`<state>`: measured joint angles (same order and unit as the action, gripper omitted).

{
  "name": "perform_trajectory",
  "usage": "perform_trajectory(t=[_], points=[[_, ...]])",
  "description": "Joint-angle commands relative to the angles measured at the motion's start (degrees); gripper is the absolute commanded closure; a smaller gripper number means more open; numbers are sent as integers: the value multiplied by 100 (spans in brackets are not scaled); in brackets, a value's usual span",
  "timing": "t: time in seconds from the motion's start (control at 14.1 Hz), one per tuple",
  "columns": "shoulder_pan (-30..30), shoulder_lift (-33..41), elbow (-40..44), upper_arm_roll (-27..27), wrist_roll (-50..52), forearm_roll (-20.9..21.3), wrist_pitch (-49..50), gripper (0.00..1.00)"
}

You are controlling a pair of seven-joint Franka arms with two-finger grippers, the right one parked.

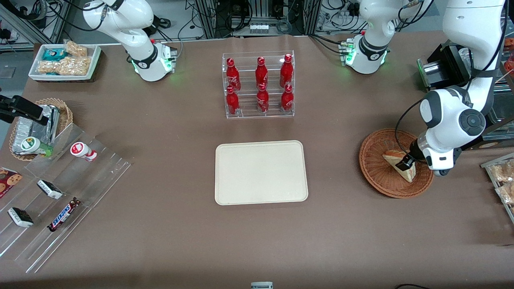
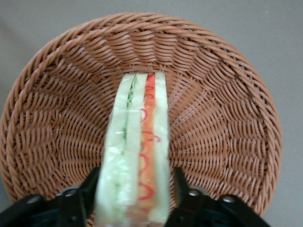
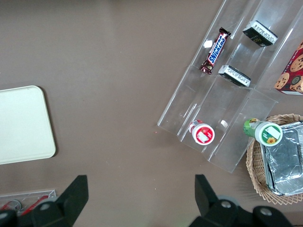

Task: Place sandwich from basket to tray
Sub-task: 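Close the left gripper on the sandwich and lift it, then carry the sandwich with the left gripper over the cream tray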

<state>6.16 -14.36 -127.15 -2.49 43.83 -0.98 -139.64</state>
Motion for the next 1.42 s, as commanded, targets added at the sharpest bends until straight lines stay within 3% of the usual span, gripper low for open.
perform_trajectory(t=[0.0,0.28,0.5,0.71,0.92,1.35], points=[[-131,153,32,-14,3,-43,77,95],[-579,206,926,-23,82,-34,1479,96],[-1255,109,1622,-23,91,-78,2326,96],[-1993,-5,1904,-23,117,-428,2302,96],[-2837,-382,2448,-23,126,-421,2170,95],[-4024,-1865,3809,-23,239,-438,1520,94]])
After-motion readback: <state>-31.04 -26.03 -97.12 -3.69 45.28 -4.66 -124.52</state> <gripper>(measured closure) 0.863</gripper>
